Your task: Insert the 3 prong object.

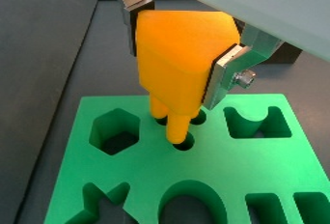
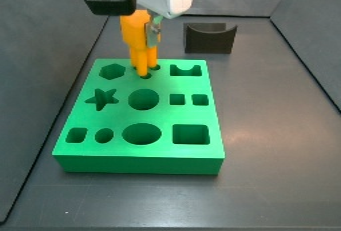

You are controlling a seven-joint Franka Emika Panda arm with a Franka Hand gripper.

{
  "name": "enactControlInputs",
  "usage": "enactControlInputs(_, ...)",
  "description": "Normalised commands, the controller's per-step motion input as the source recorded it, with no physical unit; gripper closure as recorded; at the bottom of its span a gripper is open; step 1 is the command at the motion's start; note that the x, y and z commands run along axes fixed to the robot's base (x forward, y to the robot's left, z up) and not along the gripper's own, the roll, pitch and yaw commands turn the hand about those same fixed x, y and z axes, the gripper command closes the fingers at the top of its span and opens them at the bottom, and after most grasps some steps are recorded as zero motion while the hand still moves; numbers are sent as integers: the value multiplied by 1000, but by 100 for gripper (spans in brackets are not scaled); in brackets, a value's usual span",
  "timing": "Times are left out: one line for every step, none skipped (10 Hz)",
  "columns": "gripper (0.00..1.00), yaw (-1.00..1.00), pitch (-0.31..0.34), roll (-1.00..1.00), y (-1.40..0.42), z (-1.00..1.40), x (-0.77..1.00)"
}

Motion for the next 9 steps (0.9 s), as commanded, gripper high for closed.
enactControlInputs(100,0,-44,-374,0,-66,40)
enactControlInputs(100,0,-96,-254,49,-297,74)
enactControlInputs(100,0,-87,-130,34,-374,46)
enactControlInputs(100,63,-60,-281,0,-369,51)
enactControlInputs(100,120,-87,-297,14,-371,0)
enactControlInputs(100,197,-103,-334,0,-369,0)
enactControlInputs(100,86,-117,-203,0,-474,0)
enactControlInputs(100,0,-103,-10,0,-520,74)
enactControlInputs(100,-37,-23,124,0,-506,123)
